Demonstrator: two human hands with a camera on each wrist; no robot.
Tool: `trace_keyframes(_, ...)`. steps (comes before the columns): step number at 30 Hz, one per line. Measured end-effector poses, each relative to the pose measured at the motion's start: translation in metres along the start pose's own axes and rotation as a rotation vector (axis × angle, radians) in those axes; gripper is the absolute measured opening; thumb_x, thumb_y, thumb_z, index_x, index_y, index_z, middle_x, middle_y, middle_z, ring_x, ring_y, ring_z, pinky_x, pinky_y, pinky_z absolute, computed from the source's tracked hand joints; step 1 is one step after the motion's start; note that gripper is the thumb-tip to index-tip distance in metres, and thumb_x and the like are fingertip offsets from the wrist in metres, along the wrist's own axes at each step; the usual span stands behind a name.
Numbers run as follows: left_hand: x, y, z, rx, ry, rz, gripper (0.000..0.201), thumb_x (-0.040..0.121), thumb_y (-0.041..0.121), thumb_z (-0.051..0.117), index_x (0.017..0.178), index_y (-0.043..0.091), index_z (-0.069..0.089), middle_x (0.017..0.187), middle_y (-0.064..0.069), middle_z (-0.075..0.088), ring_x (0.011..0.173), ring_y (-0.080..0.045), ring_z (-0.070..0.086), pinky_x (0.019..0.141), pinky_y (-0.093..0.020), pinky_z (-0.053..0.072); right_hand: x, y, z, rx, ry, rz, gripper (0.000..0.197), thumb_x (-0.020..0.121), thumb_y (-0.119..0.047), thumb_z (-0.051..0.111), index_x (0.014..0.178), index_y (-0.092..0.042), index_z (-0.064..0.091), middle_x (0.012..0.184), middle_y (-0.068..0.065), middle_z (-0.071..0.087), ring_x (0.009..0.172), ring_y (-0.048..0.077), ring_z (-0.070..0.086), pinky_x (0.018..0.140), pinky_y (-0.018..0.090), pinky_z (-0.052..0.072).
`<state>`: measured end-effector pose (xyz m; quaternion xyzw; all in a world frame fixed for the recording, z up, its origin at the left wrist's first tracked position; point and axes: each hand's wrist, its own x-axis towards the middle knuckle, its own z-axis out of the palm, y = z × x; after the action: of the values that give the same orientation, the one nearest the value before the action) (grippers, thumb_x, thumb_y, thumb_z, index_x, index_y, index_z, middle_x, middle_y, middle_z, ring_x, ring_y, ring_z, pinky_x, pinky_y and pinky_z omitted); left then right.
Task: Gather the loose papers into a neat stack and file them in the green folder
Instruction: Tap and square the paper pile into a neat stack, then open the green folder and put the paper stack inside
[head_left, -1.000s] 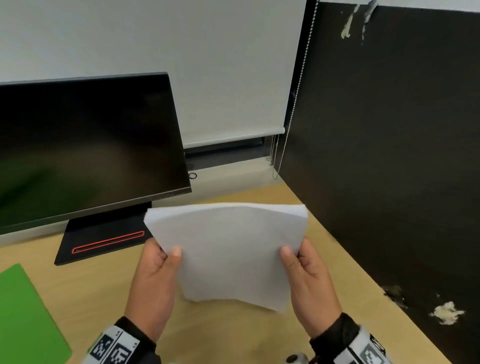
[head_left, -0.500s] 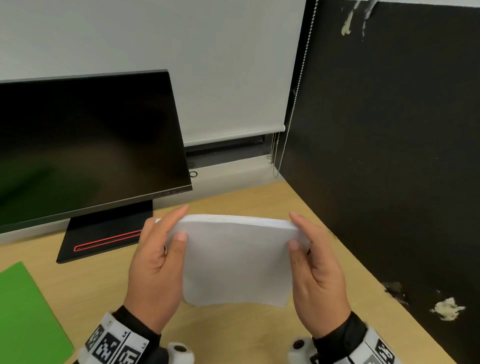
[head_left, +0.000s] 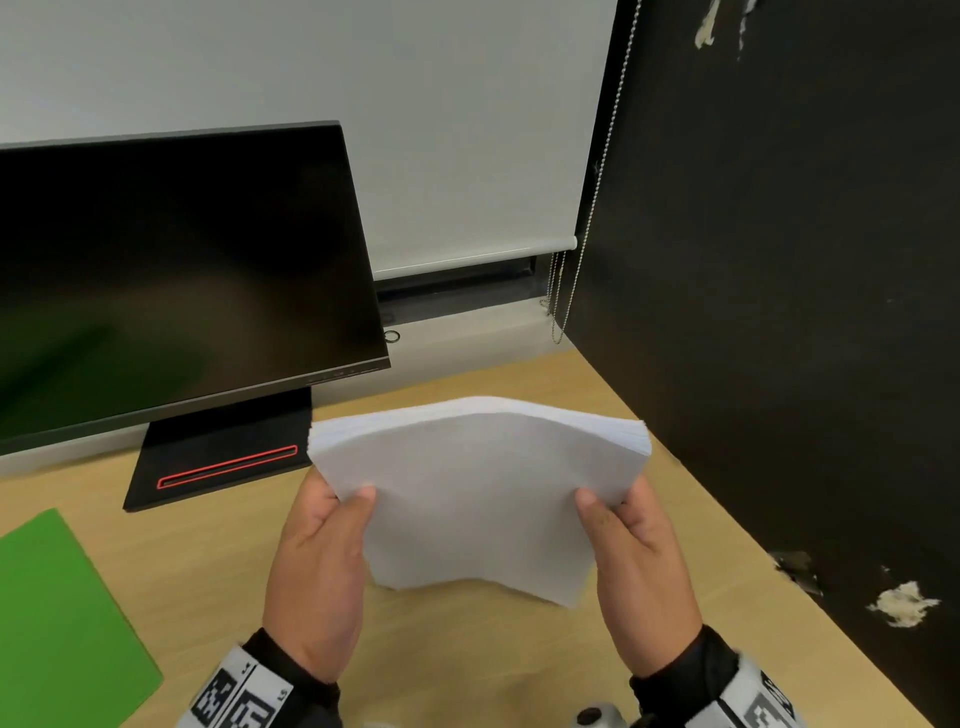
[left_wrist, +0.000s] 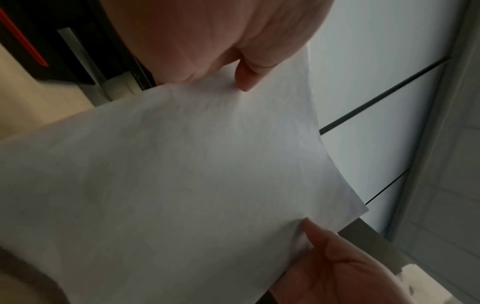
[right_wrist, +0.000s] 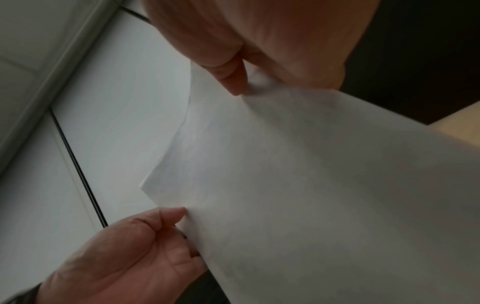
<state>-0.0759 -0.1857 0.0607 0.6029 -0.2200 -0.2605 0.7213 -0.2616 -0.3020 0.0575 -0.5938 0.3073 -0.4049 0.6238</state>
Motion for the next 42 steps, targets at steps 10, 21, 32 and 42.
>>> trace_keyframes(10,0.004,-0.025,-0.005,0.073,0.020,-0.090,0.046,0.099,-0.006,0.041,0.110,0.028,0.068,0.103,0.010,0.078,0.089,-0.002,0.070,0.074,-0.023,0.055,-0.005,0.026,-0.003,-0.045,0.006,0.057,0.034,0.101,-0.002,0.045,0.122,-0.025,0.059,0.108,-0.012,0.072,0.098,0.004,0.068,0.077,0.018,0.056)
trace_keyframes(21,-0.007,-0.029,-0.021,0.373,-0.018,-0.174,0.024,0.102,0.006,0.048,0.106,0.023,0.064,0.104,-0.004,0.077,0.098,-0.024,0.072,0.087,-0.045,0.057,-0.008,0.020,-0.014,-0.038,-0.030,0.180,0.025,0.096,-0.020,0.058,0.118,-0.030,0.065,0.116,-0.009,0.074,0.106,0.015,0.070,0.090,0.040,0.055)
trace_keyframes(32,-0.015,-0.002,-0.127,0.283,-0.072,-0.402,0.022,0.101,0.003,0.049,0.112,0.012,0.066,0.111,-0.005,0.078,0.102,-0.025,0.074,0.093,-0.046,0.059,-0.042,0.020,0.066,-0.052,-0.192,0.380,0.034,0.092,0.012,0.054,0.110,-0.013,0.069,0.093,0.005,0.082,0.077,0.016,0.078,0.061,0.021,0.061)
trace_keyframes(42,-0.074,0.012,-0.451,1.091,0.527,-0.388,0.027,0.095,0.030,0.066,0.111,0.009,0.064,0.106,-0.012,0.071,0.089,-0.030,0.066,0.075,-0.035,0.050,-0.085,0.014,0.213,0.000,-0.276,0.539,0.030,0.089,0.012,0.058,0.110,-0.006,0.069,0.094,0.016,0.080,0.073,0.028,0.077,0.052,0.019,0.060)
